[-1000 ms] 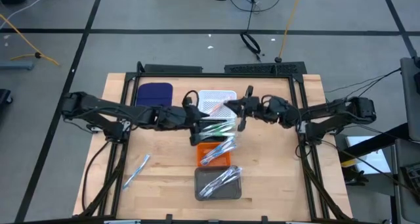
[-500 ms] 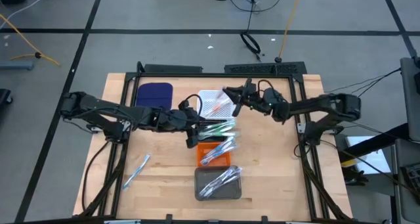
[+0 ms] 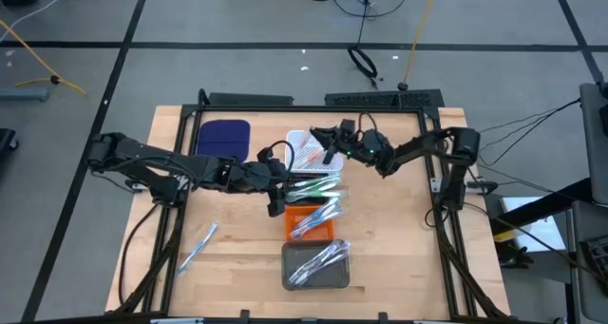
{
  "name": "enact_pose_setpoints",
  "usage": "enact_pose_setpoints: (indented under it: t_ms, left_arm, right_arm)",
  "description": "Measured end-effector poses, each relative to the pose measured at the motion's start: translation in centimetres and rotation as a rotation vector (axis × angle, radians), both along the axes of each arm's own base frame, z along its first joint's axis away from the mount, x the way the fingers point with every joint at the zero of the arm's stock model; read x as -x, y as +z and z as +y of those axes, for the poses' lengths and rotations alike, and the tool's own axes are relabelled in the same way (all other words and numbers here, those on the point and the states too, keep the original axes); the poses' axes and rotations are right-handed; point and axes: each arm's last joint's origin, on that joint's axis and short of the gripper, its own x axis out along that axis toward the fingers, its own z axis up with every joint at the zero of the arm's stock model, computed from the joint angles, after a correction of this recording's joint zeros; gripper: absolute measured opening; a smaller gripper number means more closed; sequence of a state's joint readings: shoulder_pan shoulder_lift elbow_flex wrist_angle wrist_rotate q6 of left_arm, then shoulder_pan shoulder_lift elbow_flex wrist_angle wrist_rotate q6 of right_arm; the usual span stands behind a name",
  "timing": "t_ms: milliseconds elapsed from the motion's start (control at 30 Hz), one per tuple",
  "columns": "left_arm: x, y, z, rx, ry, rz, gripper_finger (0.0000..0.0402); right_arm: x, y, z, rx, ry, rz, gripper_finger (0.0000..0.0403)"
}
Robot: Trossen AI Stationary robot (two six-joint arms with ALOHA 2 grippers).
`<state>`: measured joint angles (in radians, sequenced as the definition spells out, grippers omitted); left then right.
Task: Pick & Place Toothbrushes
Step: Put the orange toothbrush into the white basket
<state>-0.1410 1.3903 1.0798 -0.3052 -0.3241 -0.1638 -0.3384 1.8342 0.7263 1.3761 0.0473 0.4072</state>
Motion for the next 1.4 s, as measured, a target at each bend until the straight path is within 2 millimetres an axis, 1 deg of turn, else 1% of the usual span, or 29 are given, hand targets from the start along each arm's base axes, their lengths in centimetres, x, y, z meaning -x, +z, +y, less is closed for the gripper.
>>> enact_pose_setpoints:
  t_ms: [167, 500, 567, 867, 1000, 1100, 1167, 1300, 1400]
  left_arm:
    - [0.0, 0.0, 0.0, 0.000, 0.000, 0.000, 0.0170]
    - [0.0, -0.1, 0.0, 0.005, 0.004, 0.007, 0.0170]
    - [0.0, -0.1, 0.0, 0.005, 0.004, 0.007, 0.0170]
    - [0.1, -0.1, 0.0, 0.021, 0.016, 0.010, 0.0170]
    - [0.2, -0.3, 0.0, 0.035, 0.029, 0.028, 0.0170]
    - [0.5, -0.7, 0.1, 0.046, 0.058, 0.071, 0.0170]
    - [0.8, -1.0, 0.2, 0.049, 0.103, 0.103, 0.0170]
    - [1.4, -1.5, 0.3, 0.055, 0.186, 0.160, 0.0170]
    - [1.7, -1.7, 0.0, 0.055, 0.213, 0.184, 0.0170]
  right_arm:
    - [-1.3, -0.6, 0.2, 0.000, 0.041, 0.015, 0.0012]
    - [-1.6, -0.7, 0.1, 0.017, 0.088, 0.039, 0.0016]
    - [-1.6, -0.9, 0.1, 0.025, 0.098, 0.063, 0.0036]
    - [-1.6, -1.1, 0.1, 0.065, 0.097, 0.106, 0.0166]
    - [-1.4, -0.5, 0.0, 0.082, 0.092, 0.109, 0.0210]
    - [-1.2, 0.2, 0.0, 0.117, 0.085, 0.145, 0.0231]
    - [-0.9, 0.9, 0.1, 0.139, 0.079, 0.164, 0.0238]
    - [-0.3, 2.4, 0.3, 0.168, 0.074, 0.219, 0.0241]
    - [0.2, 3.4, 0.5, 0.197, 0.072, 0.250, 0.0238]
